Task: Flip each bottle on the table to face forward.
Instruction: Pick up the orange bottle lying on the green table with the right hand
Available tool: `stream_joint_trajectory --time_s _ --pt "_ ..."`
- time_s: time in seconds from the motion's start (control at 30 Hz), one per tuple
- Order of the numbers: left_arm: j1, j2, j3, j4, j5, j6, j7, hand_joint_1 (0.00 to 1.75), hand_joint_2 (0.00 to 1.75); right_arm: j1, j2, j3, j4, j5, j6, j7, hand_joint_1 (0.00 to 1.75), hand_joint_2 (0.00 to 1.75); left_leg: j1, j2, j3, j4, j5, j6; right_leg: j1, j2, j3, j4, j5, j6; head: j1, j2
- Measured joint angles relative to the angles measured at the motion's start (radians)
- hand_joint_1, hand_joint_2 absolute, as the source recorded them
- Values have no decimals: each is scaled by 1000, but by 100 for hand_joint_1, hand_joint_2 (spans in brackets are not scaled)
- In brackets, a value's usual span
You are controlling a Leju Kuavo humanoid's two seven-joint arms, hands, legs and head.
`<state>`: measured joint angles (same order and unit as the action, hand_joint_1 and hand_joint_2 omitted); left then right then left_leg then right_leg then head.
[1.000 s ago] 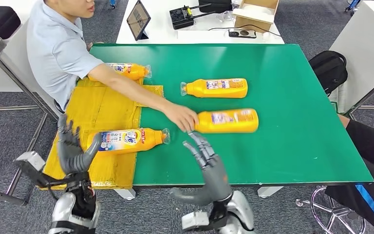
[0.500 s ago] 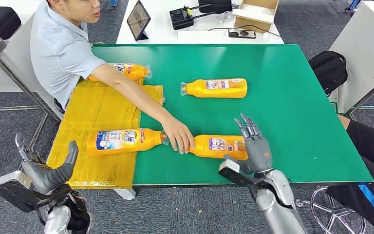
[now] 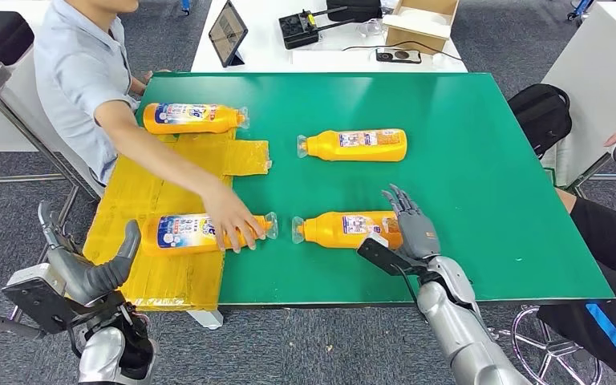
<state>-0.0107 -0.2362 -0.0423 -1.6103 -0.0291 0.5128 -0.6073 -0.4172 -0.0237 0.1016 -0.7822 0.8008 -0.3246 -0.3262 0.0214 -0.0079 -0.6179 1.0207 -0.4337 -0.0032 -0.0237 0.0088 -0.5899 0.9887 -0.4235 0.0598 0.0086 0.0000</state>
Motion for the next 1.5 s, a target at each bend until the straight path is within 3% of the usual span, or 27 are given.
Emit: stream_joint_trajectory --time_s 0.33,0.67,0.7,0.8,0.83,1.07,1.5 --pt "9 2 -12 -15 -12 1 24 0 175 -69 11 63 107 147 25 168 0 175 0 0 0 0 0 0 0 0 0 0 0 0 0 0" --pt "50 7 -13 -87 -36 -21 52 0 175 -95 8 143 120 265 99 321 0 175 0 2 6 0 0 0 0 1 5 0 0 0 -1 0" --pt "54 7 -13 -92 -32 -32 63 0 175 -100 8 151 120 275 113 341 19 175 0 3 7 0 0 0 0 1 5 0 0 0 -1 0" --pt "64 8 -13 -104 -21 -62 82 0 175 -113 5 169 120 288 156 376 150 175 0 3 9 0 0 0 0 1 7 0 0 0 -1 0" --pt "65 8 -13 -107 -18 -70 86 0 175 -116 4 173 120 288 167 379 175 175 0 3 9 0 0 0 0 1 8 0 0 0 -1 0" --pt "67 9 -12 -116 8 -114 103 0 175 -128 -7 189 120 249 197 347 175 175 0 1 10 0 0 0 0 1 9 0 0 0 -1 0" --pt "33 23 -32 -86 69 -158 120 0 175 -104 -27 156 101 -13 204 91 175 175 0 3 10 0 -1 0 0 1 8 0 0 0 -1 0"
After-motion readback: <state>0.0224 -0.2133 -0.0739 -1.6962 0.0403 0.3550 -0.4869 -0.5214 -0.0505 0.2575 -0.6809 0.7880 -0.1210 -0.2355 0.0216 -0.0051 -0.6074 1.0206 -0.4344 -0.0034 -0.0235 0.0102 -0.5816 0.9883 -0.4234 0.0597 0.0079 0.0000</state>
